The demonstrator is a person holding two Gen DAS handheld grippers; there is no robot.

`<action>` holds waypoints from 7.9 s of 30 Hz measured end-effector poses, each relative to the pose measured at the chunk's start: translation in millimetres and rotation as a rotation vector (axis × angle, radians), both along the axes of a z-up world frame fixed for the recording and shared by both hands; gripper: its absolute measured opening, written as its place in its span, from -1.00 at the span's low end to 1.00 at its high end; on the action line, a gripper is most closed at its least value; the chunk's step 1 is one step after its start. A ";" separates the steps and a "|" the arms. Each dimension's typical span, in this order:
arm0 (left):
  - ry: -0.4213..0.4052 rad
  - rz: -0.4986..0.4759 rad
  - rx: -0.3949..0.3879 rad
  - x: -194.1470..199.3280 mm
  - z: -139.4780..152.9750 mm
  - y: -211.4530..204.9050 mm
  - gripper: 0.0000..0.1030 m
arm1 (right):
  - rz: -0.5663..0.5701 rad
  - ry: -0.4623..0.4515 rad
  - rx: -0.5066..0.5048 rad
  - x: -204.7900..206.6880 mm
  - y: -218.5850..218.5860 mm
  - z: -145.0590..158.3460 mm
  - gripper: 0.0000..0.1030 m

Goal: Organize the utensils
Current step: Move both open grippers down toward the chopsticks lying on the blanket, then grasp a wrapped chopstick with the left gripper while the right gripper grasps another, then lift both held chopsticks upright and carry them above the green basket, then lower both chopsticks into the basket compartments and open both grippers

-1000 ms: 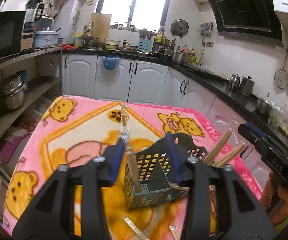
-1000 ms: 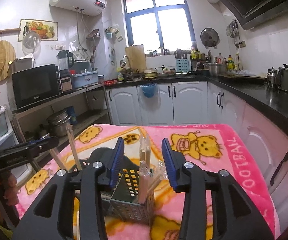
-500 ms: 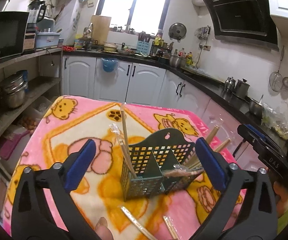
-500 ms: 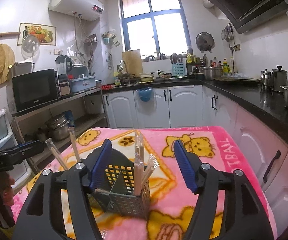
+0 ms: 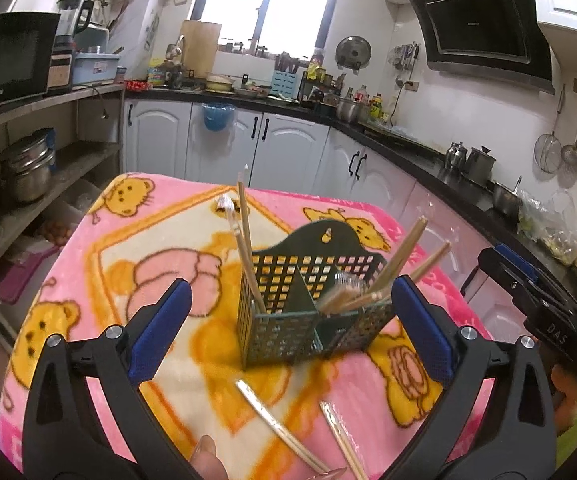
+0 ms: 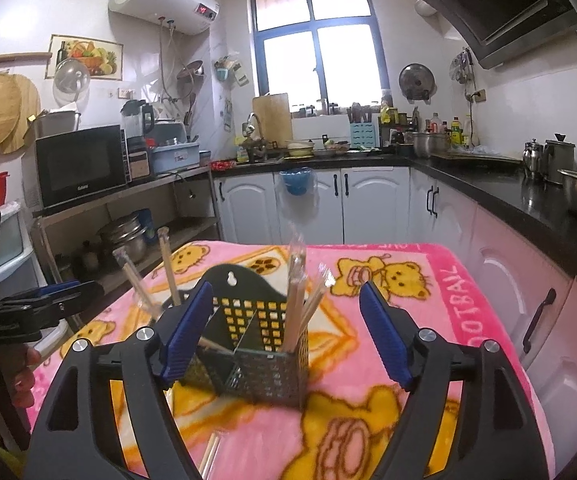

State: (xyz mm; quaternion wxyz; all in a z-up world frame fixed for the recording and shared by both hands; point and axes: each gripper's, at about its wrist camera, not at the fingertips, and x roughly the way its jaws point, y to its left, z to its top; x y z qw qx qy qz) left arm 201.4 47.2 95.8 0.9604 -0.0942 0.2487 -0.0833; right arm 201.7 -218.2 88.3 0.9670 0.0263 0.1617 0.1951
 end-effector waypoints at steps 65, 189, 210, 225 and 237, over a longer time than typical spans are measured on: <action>0.494 -0.021 -0.096 51.5 -152.4 9.2 -0.12 | 0.275 0.559 -0.170 14.6 84.8 -145.8 -0.22; -0.227 0.115 0.040 79.9 113.6 -5.1 -0.94 | 0.095 -0.199 0.087 38.9 16.8 103.8 -0.80; -0.122 0.056 0.087 97.0 44.5 -13.9 -0.94 | 0.082 -0.112 0.051 76.0 44.6 58.5 -0.79; -0.057 0.024 0.112 85.4 22.7 -15.7 -0.85 | 0.062 -0.024 0.018 63.3 35.8 34.2 -0.54; -0.025 0.008 0.053 52.7 25.9 -0.3 0.00 | 0.054 0.013 0.017 38.1 15.7 24.2 -0.28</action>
